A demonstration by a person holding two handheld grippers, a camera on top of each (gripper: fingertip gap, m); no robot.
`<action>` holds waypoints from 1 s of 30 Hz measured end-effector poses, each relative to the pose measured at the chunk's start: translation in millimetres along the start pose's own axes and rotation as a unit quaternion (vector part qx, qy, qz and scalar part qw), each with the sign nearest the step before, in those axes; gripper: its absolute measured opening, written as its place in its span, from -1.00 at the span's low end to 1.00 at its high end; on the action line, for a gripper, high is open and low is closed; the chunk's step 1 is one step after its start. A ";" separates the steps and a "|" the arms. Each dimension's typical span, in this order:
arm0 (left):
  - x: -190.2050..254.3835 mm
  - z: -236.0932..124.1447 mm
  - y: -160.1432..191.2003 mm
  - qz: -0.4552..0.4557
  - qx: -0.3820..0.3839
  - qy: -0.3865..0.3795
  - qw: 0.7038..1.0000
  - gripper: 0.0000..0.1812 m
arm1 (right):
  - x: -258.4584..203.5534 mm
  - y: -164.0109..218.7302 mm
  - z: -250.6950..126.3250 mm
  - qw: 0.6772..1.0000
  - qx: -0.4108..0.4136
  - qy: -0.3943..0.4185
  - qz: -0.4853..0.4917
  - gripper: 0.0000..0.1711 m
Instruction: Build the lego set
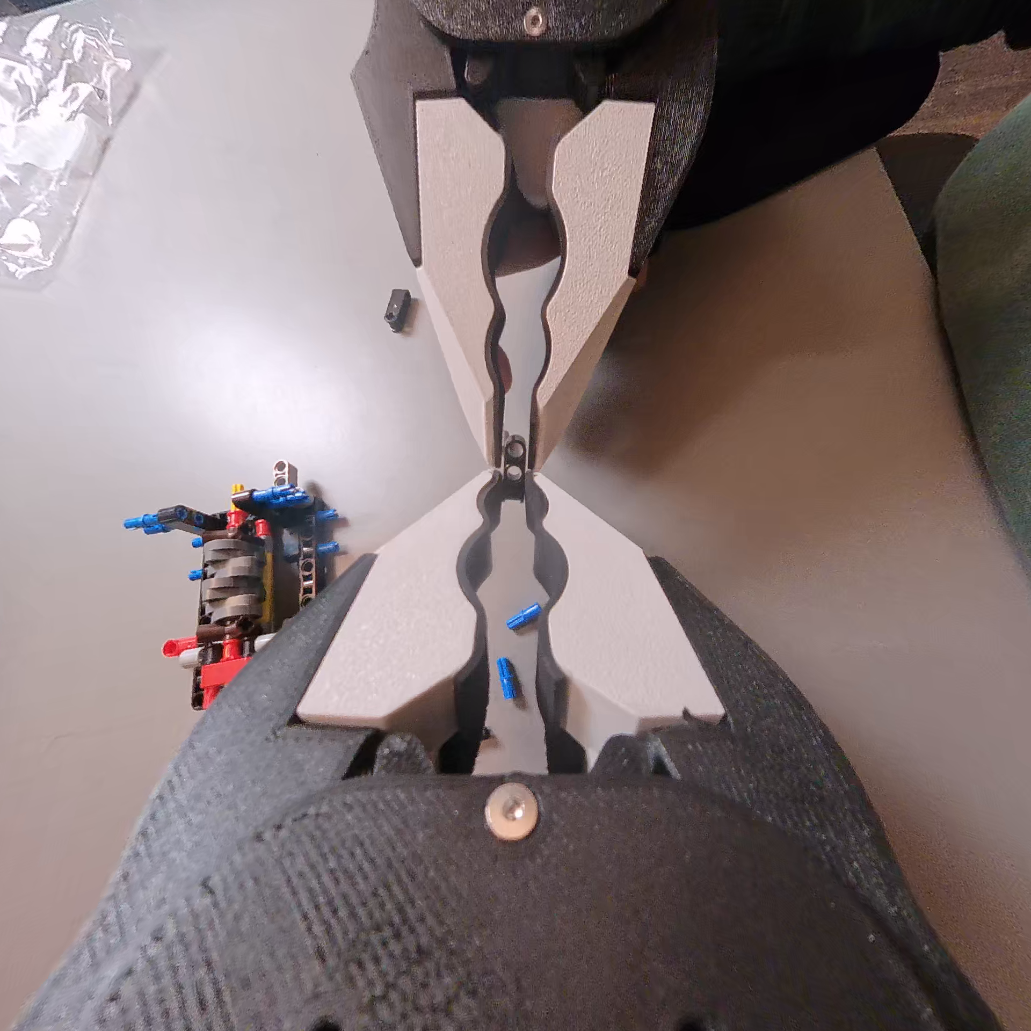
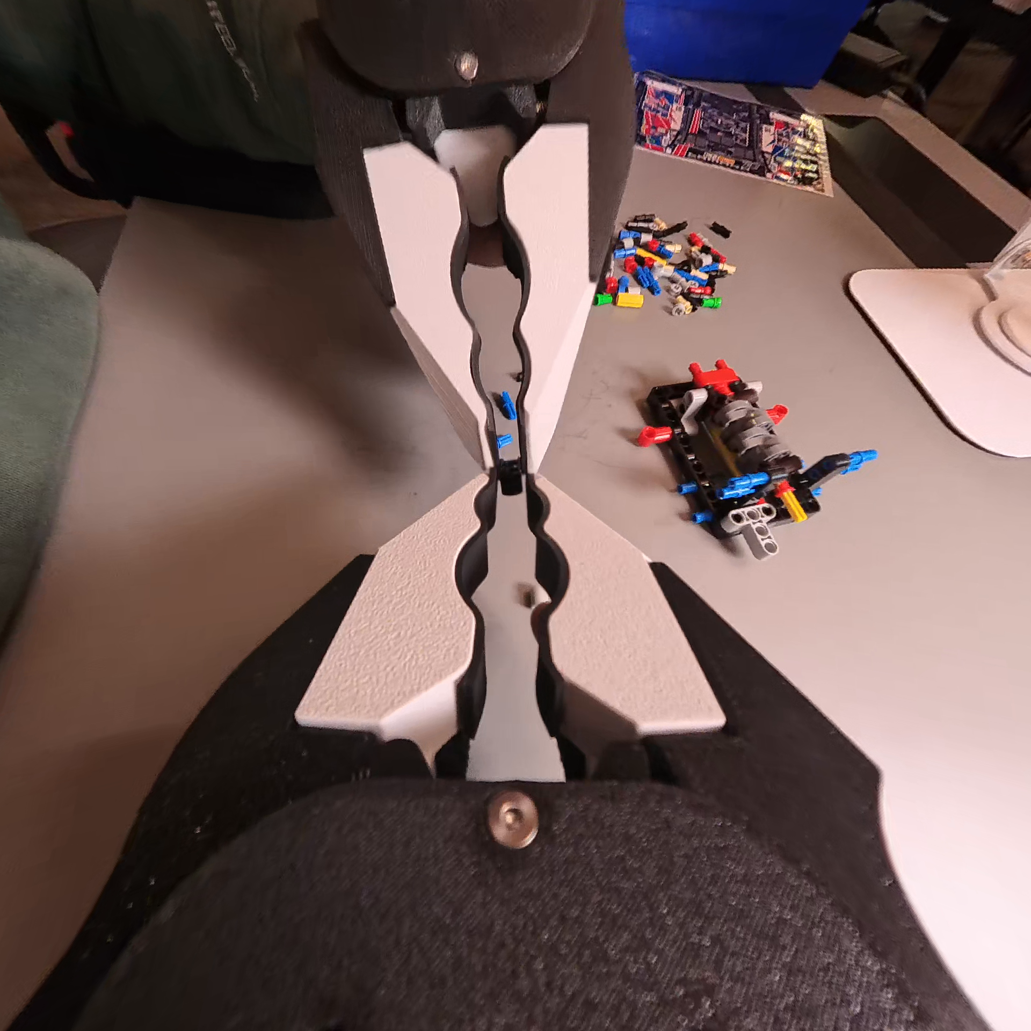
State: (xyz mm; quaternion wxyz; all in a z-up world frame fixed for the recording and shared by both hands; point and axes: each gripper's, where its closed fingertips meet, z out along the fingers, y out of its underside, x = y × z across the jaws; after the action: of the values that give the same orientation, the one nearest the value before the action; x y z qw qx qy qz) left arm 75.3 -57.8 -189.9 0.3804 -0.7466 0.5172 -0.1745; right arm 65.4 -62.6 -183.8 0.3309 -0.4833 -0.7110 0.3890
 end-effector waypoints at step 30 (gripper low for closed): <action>-53.3 -110.1 65.1 -0.226 0.157 -0.182 0.944 -0.56 | 76.0 71.7 -18.6 0.956 -0.252 0.136 0.069 -0.93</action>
State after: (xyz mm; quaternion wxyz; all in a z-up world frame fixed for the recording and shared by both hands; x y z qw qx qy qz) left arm -59.9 -63.7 -160.0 0.5310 -0.7938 0.2229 -0.1955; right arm 88.1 30.1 -230.2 0.2642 -0.6472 -0.6991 0.1502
